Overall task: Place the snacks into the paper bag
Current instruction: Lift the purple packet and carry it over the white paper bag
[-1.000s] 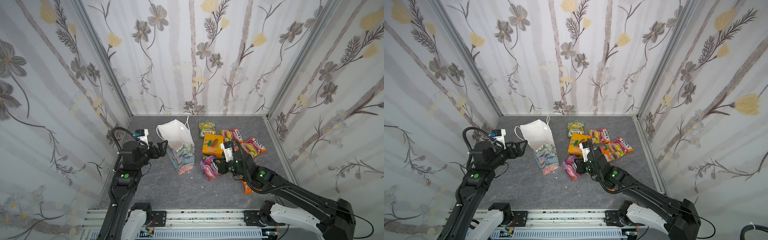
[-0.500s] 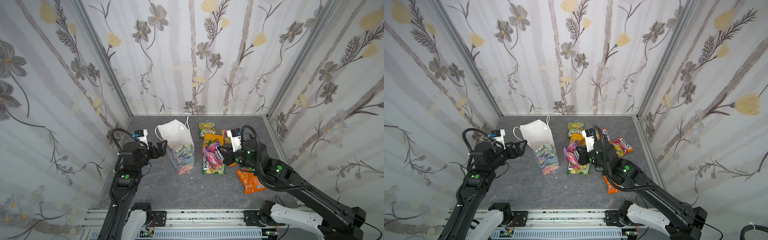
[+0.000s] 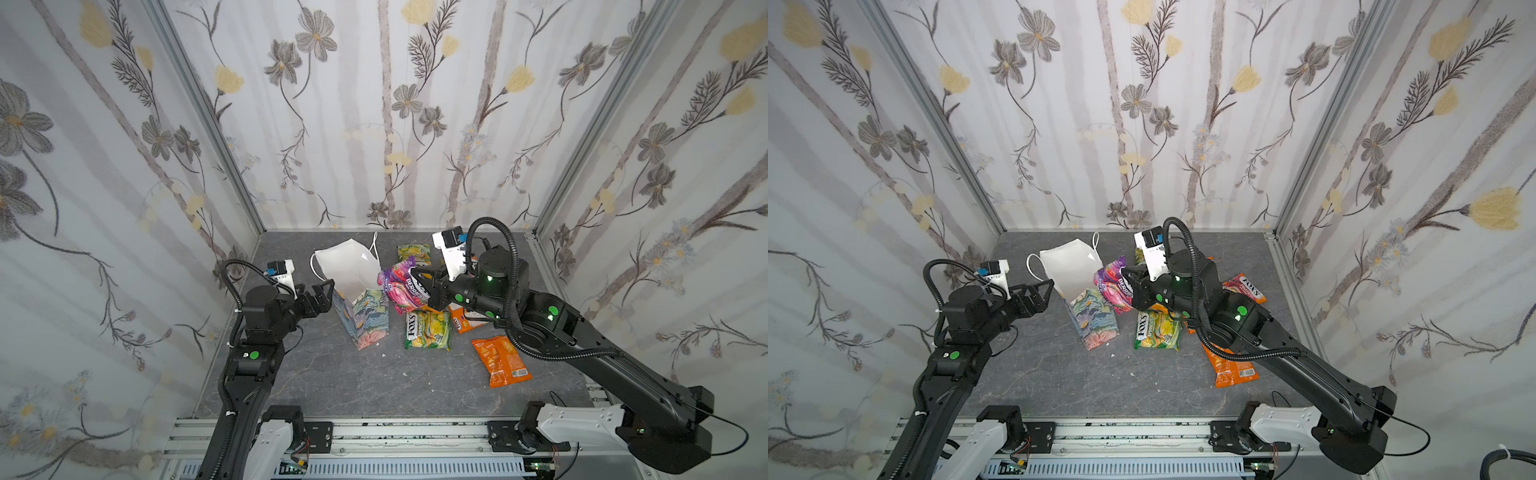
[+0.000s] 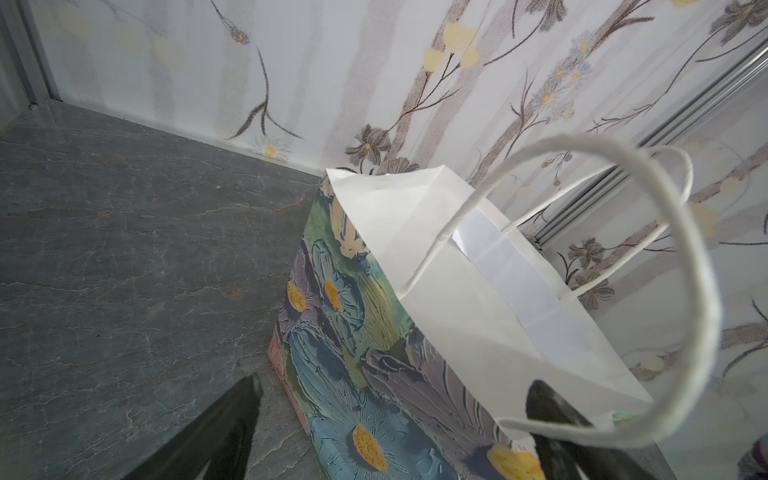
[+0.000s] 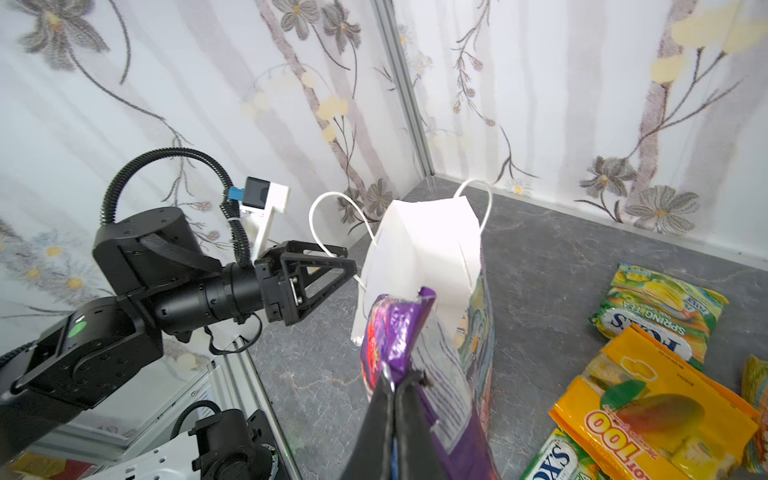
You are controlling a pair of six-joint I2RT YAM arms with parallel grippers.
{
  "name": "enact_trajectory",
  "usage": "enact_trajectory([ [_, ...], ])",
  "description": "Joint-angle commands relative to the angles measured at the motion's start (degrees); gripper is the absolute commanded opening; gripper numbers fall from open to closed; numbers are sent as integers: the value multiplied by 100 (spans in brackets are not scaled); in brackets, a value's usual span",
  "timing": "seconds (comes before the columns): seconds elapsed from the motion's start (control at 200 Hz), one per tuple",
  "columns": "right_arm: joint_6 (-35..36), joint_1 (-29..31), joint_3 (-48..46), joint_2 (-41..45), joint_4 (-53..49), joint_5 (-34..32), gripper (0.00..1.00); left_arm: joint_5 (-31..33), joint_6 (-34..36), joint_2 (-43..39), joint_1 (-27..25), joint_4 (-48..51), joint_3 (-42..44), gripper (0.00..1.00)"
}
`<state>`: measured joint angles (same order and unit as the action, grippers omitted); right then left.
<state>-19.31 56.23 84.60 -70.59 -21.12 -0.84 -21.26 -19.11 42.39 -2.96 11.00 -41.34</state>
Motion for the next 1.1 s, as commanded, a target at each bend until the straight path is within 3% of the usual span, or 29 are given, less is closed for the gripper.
enact_trajectory([
  [0.0,318,254,478,-250,389,-316,0,-37,-13,-20,5,-195,12,100],
  [0.15,492,600,929,-632,547,-914,0,-39,-13,-20,8,-195,11,100],
  [0.44,928,1123,2254,-1869,257,-2771,0,-71,-13,-13,15,-204,22,100],
  [1.094,1052,1145,3214,-3175,52,-3941,0,-23,-9,-84,63,-204,38,100],
])
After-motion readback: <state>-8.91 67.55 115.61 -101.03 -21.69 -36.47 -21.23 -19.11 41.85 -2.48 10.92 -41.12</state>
